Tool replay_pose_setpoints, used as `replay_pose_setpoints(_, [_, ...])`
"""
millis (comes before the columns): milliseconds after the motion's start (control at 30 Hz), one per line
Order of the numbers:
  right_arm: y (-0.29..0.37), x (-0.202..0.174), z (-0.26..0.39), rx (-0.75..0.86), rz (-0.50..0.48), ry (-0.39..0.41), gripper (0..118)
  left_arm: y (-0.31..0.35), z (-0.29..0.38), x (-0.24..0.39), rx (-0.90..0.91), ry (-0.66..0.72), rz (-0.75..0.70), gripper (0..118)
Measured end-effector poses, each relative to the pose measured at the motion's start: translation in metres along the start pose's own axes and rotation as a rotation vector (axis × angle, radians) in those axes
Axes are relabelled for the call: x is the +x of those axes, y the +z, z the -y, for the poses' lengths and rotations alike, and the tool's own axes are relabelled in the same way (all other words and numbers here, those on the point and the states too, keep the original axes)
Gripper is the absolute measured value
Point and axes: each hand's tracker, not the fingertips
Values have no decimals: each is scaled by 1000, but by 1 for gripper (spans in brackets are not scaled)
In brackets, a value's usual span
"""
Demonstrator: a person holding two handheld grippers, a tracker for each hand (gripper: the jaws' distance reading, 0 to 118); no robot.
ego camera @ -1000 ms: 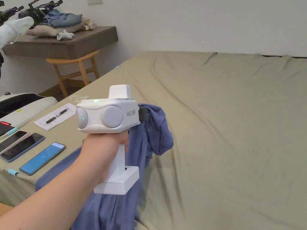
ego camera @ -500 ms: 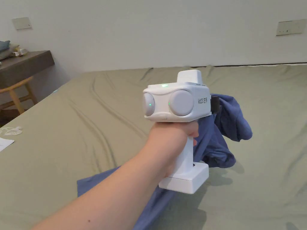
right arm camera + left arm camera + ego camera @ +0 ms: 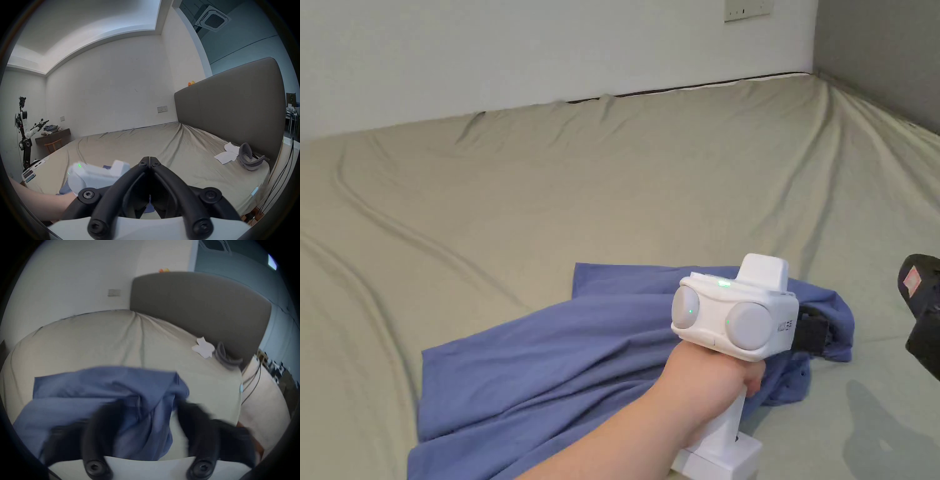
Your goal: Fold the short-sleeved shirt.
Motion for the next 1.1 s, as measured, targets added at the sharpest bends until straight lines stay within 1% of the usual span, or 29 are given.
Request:
replay_pose_setpoints(33, [-1, -1, 1, -2, -5, 0, 0, -4, 7, 2, -33, -10, -26, 118])
replay_pose_setpoints(67, [-1, -2, 1, -4, -9, 2, 0, 0, 10, -8, -53, -18, -29, 116])
replay_pose_setpoints(133, [-4, -5, 2, -10, -22, 15, 0, 12, 14, -15, -25, -16, -24, 116])
replay_pose_setpoints(233, [-6, -14, 3, -8, -40, 46, 0, 56, 11, -37, 59, 17, -37, 116])
replay_pose_setpoints(267, [-7, -15, 3, -7, -44, 51, 0, 71, 9, -43, 62, 19, -79, 116])
replay_pose_setpoints(300, [-7, -18, 3, -6, -51, 57, 0, 89, 8, -50, 77, 23, -125, 110])
replay_pose_setpoints(333, [-8, -21, 3, -6, -58, 61, 0, 109, 8, -60, 129, 21, -172, 110])
replay_pose_setpoints(367, [-9, -24, 3, -7, -66, 65, 0, 136, 10, -70, 212, 29, -198, 106])
replay_pose_setpoints(400, [-10, -28, 4, -8, -74, 72, 0, 163, 13, -79, 268, 37, -226, 97])
replay_pose_setpoints(433, [-11, -31, 4, -10, -83, 83, 0, 189, 19, -87, 295, 56, -292, 71])
replay_pose_setpoints(467, [-12, -35, 5, -13, -91, 95, 0, 212, 25, -95, 323, 89, -355, 57])
replay_pose_setpoints(533, [-15, -42, 8, -18, -108, 126, 0, 264, 47, -116, 408, 180, -431, 38])
replay_pose_setpoints(633, [-19, -51, 14, -34, -134, 154, 0, 320, 82, -152, 468, 283, -534, 0])
replay_pose_setpoints(700, [-22, -55, 18, -50, -150, 173, 0, 343, 107, -167, 455, 321, -578, 0])
replay_pose_setpoints(767, [-26, -59, 23, -69, -154, 184, 0, 356, 129, -178, 433, 276, -594, 0])
replay_pose_setpoints(800, [-30, -60, 26, -81, -157, 194, 0, 359, 143, -180, 438, 255, -629, 0])
replay_pose_setpoints(867, [-37, -62, 34, -119, -151, 214, 0, 361, 160, -185, 438, 276, -641, 0])
replay_pose_setpoints(933, [-44, -64, 38, -148, -139, 229, 0, 358, 163, -197, 441, 319, -627, 0])
replay_pose_setpoints(1000, [-50, -64, 41, -170, -141, 214, 0, 354, 161, -199, 449, 303, -639, 0])
replay_pose_setpoints(1100, [-53, -64, 43, -176, -125, 230, 0, 350, 163, -203, 442, 305, -639, 0])
